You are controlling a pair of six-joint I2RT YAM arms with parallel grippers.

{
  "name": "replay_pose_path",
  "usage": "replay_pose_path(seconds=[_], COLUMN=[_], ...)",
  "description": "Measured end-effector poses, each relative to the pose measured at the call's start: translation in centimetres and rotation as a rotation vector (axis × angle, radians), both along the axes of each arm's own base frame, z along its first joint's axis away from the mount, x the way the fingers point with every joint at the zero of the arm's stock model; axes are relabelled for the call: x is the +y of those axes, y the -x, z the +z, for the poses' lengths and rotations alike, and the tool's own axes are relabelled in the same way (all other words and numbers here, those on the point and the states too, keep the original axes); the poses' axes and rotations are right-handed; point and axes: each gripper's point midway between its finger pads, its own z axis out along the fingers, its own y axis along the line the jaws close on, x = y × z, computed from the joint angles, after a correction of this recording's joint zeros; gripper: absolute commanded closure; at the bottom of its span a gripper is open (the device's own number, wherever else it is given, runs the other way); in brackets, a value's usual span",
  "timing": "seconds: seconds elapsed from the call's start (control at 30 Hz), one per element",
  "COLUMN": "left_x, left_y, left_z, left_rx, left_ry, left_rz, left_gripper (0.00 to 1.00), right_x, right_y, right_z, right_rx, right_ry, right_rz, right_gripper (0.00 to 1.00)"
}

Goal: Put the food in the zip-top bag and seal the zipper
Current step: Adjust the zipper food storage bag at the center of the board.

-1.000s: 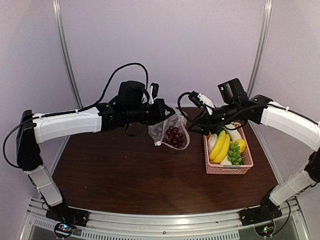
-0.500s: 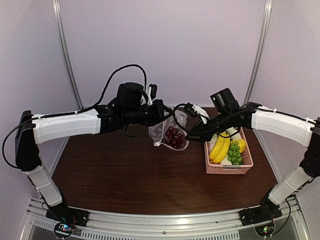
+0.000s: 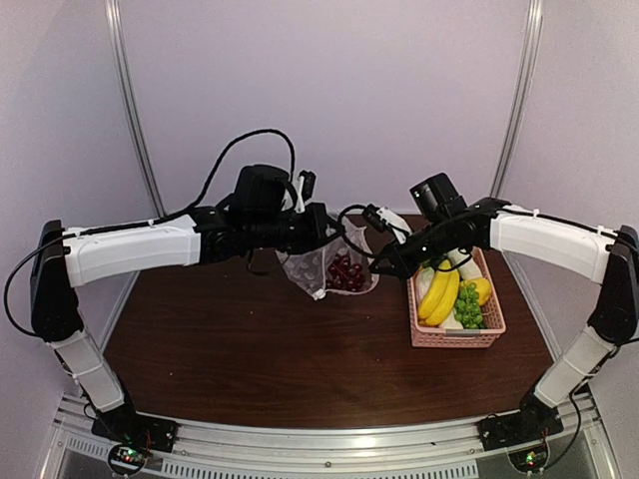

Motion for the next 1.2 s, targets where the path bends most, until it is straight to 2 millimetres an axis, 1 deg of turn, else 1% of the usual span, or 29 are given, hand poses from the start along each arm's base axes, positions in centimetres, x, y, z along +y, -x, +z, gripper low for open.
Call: replay_pose_path(seconds=[0.03,0.07,0.13,0.2,0.27,0.3,0.37,0.4,0.47,0.57,0.6,0.67,0.8,0.87,0.9,0.97,1.13,1.2], left_x=[0.2,0.5,1.0,1.4,1.5,1.7,2.3,2.6,3.4,5.3,6.3,7.5,7.5,7.3,7.1,6.9,6.2,6.1], left_y=[-0.1,-0.2,-0.7,-1.5,-2.5,-3.0,-3.7,-3.9,-4.0,-4.8,-5.1,-5.5,-5.2,-5.0,-4.9,-4.9,-5.5,-5.9], left_z=[-0.2,-0.2,0.1,0.3,1.2,1.8,2.6,2.8,2.7,2.3,2.3,2.5,2.3,2.3,2.2,1.9,0.7,0.8], left_rx=[-0.003,-0.011,-0.031,-0.036,-0.047,-0.059,-0.088,-0.101,-0.112,-0.135,-0.144,-0.161,-0.173,-0.178,-0.179,-0.176,-0.176,-0.184], left_ry=[-0.033,-0.066,-0.124,-0.152,-0.157,-0.158,-0.163,-0.173,-0.218,-0.339,-0.397,-0.458,-0.488,-0.492,-0.493,-0.495,-0.521,-0.525], left_rz=[-0.003,-0.006,-0.014,-0.03,-0.045,-0.046,-0.024,-0.011,0.008,0.082,0.119,0.157,0.145,0.136,0.131,0.121,0.102,0.1], left_gripper=[1.0,1.0,1.0,1.0,1.0,1.0,1.0,1.0,1.0,1.0,1.0,1.0,1.0,1.0,1.0,1.0,1.0,1.0], right_x=[0.0,0.0,0.1,0.1,0.2,0.4,1.0,1.1,0.9,0.3,-0.1,-0.3,-0.1,-0.1,0.0,0.2,0.5,0.3], right_y=[0.0,0.0,-0.4,-0.8,-1.0,-1.3,-2.1,-2.4,-2.7,-3.7,-4.0,-4.3,-4.1,-4.1,-4.1,-4.1,-3.9,-3.6], right_z=[0.5,1.5,4.3,8.0,11.3,12.7,14.5,14.6,13.9,11.9,11.3,10.6,10.5,10.4,10.3,10.2,9.7,9.7], right_rx=[0.0,-0.006,-0.048,-0.121,-0.172,-0.189,-0.22,-0.226,-0.208,-0.171,-0.161,-0.144,-0.125,-0.118,-0.113,-0.105,-0.088,-0.093], right_ry=[0.002,0.0,-0.028,-0.081,-0.123,-0.141,-0.17,-0.173,-0.159,-0.1,-0.076,-0.055,-0.066,-0.066,-0.066,-0.07,-0.068,-0.057], right_rz=[0.002,0.004,0.002,-0.005,0.001,0.006,0.012,0.011,0.004,-0.048,-0.069,-0.087,-0.09,-0.09,-0.087,-0.079,-0.05,-0.034], right_gripper=[1.0,1.0,1.0,1.0,1.0,1.0,1.0,1.0,1.0,1.0,1.0,1.0,1.0,0.98,0.95,0.85,0.54,0.46])
